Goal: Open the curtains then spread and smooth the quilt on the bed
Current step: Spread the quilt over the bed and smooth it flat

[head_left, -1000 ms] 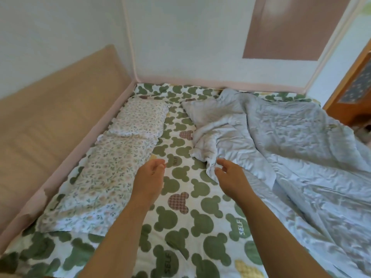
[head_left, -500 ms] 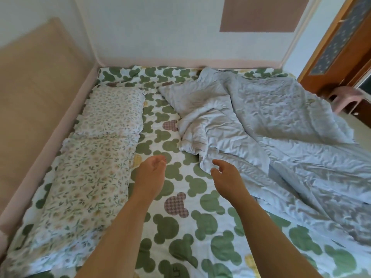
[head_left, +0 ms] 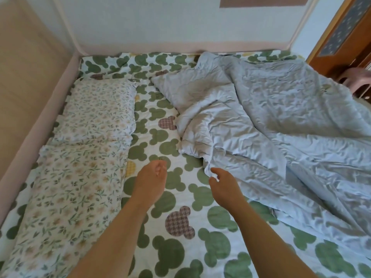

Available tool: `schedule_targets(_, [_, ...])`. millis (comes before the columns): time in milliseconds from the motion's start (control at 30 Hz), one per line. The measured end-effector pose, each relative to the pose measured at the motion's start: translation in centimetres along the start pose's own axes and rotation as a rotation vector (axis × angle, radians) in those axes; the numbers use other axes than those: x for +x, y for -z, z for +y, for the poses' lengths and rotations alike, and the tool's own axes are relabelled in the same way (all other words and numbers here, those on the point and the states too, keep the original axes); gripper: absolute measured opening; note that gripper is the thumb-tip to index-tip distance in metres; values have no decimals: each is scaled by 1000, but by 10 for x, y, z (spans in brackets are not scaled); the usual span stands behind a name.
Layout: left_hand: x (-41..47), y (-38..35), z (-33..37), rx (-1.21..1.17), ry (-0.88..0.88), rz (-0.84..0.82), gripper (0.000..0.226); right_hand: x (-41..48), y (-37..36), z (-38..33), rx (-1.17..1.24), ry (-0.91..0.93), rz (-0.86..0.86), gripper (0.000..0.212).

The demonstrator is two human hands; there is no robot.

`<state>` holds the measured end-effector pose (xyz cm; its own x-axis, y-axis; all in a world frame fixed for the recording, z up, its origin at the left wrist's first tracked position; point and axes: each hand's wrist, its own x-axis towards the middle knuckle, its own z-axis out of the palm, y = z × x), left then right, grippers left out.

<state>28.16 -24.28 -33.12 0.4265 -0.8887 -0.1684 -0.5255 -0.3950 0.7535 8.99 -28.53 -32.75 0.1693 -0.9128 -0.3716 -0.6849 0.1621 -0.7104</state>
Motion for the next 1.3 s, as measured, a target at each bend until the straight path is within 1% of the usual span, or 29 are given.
schedule_targets(100, [46, -22, -24, 64, -44, -80, 24, 38, -23, 10, -24, -13, -5, 47])
schedule_targets(233, [104, -54, -46, 117, -119, -186, 29, 89, -52, 23, -57, -31, 29, 45])
schedule_targets(367, [166, -95, -70, 174, -204, -208, 31, 151, -79, 38, -99, -44, 87, 42])
schedule_targets(500, [217, -130, -93, 233, -295, -218, 31, 205, -98, 62, -143, -60, 208, 39])
schedule_targets(567, [244, -154, -110, 249, -308, -234, 34, 235, -108, 81, -177, -75, 238, 43])
schedule_targets(700, [288, -194, -139, 315, -323, -265, 41, 287, -126, 111, -253, -79, 264, 62])
schedule_targets(767, [306, -210, -150, 365, -351, -291, 46, 310, -134, 122, -332, -62, 248, 73])
schedule_targets(867, [334, -232, -161, 482, -400, -345, 57, 341, -144, 135, -490, -34, 226, 79])
schedule_targets(967, [361, -252, -169, 568, -481, -312, 62, 370, -149, 153, -567, -11, 236, 74])
schedule_targets(1100, [394, -278, -179, 695, -509, -363, 64, 396, -157, 179, -640, -15, 135, 46])
schedule_targets(1133, [400, -283, -181, 738, -517, -374, 63, 400, -160, 185, -672, 4, 114, 41])
schedule_targets(1200, [409, -290, -185, 816, -552, -360, 53, 405, -167, 194, -708, 30, 104, 38])
schedule_targets(1300, [415, -297, -186, 849, -606, -316, 38, 410, -177, 200, -713, 53, 146, 37])
